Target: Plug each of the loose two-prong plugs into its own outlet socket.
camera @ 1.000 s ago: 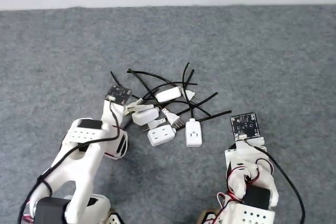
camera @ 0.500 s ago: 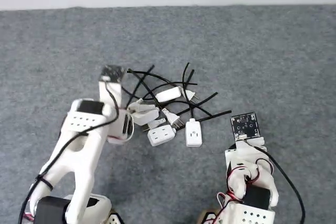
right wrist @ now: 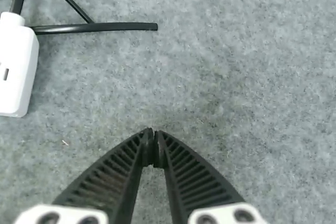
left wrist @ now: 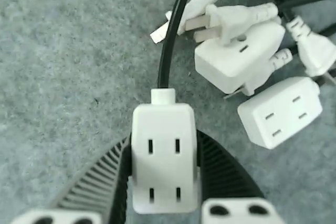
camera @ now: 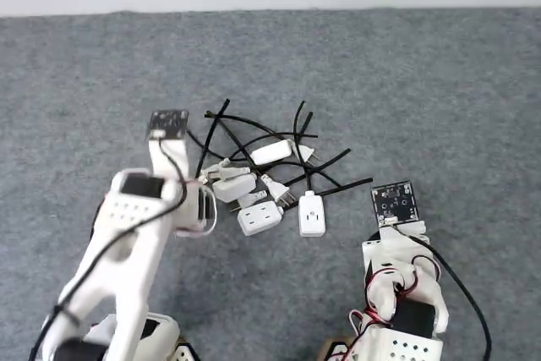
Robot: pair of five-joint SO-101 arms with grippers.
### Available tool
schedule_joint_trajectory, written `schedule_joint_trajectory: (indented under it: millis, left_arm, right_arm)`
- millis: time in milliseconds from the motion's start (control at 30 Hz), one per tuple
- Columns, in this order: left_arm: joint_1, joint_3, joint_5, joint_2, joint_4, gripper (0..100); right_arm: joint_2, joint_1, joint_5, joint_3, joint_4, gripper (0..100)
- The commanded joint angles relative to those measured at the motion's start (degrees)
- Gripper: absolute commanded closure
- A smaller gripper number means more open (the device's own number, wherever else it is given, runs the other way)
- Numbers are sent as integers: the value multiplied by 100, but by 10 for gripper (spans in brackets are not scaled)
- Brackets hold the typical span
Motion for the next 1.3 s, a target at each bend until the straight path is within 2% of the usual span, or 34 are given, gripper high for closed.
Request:
schedule_joint_trajectory:
  millis: [0, 100, 200, 333, 433, 533, 633, 833, 900, 1100, 1267]
  left_arm:
    - [35, 804, 255, -1169, -501, 987]
    - [26, 1314, 246, -1618, -607, 987]
    - [70, 1534, 237, -1363, -747, 987]
    - [220, 1446, -88, -387, -1011, 986]
    - [624, 1209, -88, 404, -1160, 986]
    - [730, 796, -105, 1029, -1099, 986]
    - [721, 637, -97, 1231, -1116, 985]
    - [747, 804, -97, 870, -1284, 983]
    - [730, 892, -88, 712, -1292, 949]
    - [730, 1200, 176, 220, -1257, 759]
    - [730, 1473, 246, -316, -1257, 754]
  right_arm:
    - [-31, 66, 44, 44, -48, 984]
    - [-13, -22, 53, -97, -4, 983]
    - [4, -321, 220, -281, 22, 983]
    - [13, -716, 273, -738, 163, 983]
    - [13, -743, 290, -1037, 163, 983]
    - [180, -760, 290, -1327, 163, 983]
    - [831, -769, 290, -1626, 110, 983]
    - [3055, -919, 246, -2505, -409, 985]
    - [3758, -1138, 220, -2760, -585, 986]
    - [5191, -1675, -448, -3349, -1147, 985]
    - [5745, -1965, -492, -3622, -1552, 985]
